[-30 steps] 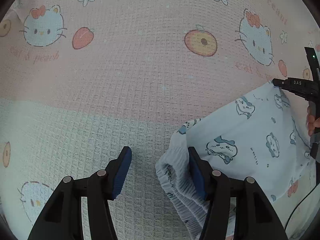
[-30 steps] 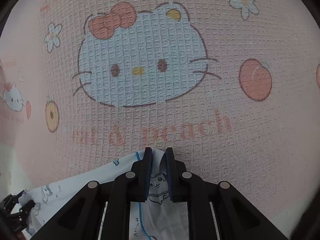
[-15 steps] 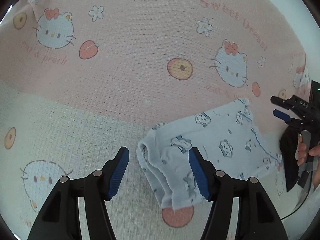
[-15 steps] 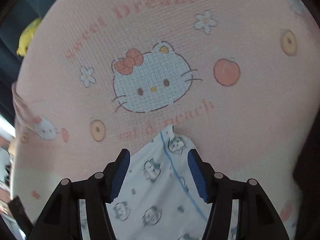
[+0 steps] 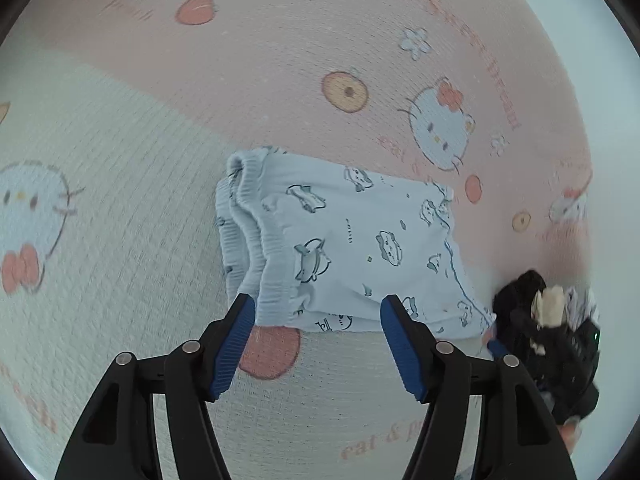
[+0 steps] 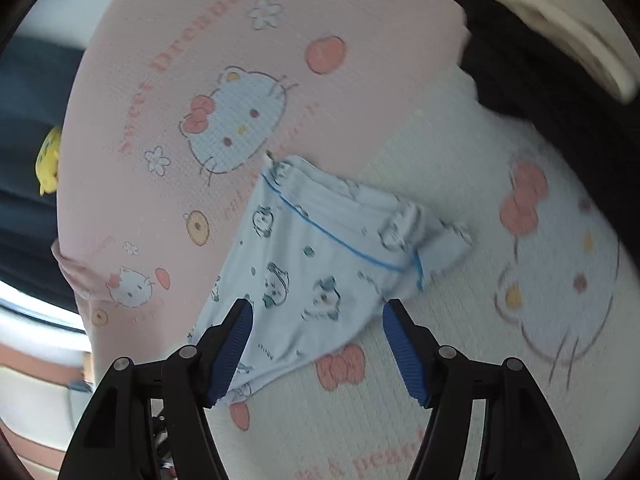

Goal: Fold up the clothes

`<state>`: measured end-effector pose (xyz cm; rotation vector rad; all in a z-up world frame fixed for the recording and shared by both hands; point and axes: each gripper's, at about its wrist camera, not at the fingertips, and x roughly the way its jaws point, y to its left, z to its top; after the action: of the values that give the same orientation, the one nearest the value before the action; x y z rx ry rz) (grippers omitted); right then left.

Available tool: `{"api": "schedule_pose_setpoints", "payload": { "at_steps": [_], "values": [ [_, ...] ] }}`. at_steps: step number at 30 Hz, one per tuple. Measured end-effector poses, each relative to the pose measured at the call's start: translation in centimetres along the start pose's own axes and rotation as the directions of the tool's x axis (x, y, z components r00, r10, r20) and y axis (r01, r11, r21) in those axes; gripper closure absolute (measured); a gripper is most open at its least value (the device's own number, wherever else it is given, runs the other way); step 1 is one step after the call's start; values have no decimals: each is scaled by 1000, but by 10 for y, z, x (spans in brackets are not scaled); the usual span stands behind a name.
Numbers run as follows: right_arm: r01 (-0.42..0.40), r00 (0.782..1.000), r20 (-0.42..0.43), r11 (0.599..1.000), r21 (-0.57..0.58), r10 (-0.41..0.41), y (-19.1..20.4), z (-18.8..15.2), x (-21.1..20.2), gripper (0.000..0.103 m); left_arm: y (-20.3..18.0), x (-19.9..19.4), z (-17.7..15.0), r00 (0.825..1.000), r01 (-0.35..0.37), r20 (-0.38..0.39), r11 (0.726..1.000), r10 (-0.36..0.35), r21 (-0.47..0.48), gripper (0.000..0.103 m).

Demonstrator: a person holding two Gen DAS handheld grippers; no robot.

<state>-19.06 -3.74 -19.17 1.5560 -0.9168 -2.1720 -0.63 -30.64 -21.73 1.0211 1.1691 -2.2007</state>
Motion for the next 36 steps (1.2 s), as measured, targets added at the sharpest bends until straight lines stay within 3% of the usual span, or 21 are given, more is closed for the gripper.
{"api": "schedule_pose_setpoints", "payload": {
  "at_steps": [6,13,20,22,31,36],
  "values": [
    [-68,998,-11,992,110,70,-22,-1,3,36,12,2,-19,999,25,37,988,-19,-154,39],
    [-74,997,5,970,232,75,-48,6,5,34,20,21,-27,998,64,26,962,-59,-266,39],
    [-65,998,7,956,286,66,-66,12,26,30,32,42,-32,988,155,52,901,-147,-404,39],
    [-100,995,33,956,277,94,-65,16,31,28,32,42,-31,984,180,80,898,-162,-402,32],
    [-222,975,101,911,348,199,-77,29,41,27,36,44,-22,973,212,174,896,-154,-391,31],
    [-222,972,149,918,330,181,-75,29,40,30,27,44,-17,976,165,189,927,-106,-336,31]
  ]
}}
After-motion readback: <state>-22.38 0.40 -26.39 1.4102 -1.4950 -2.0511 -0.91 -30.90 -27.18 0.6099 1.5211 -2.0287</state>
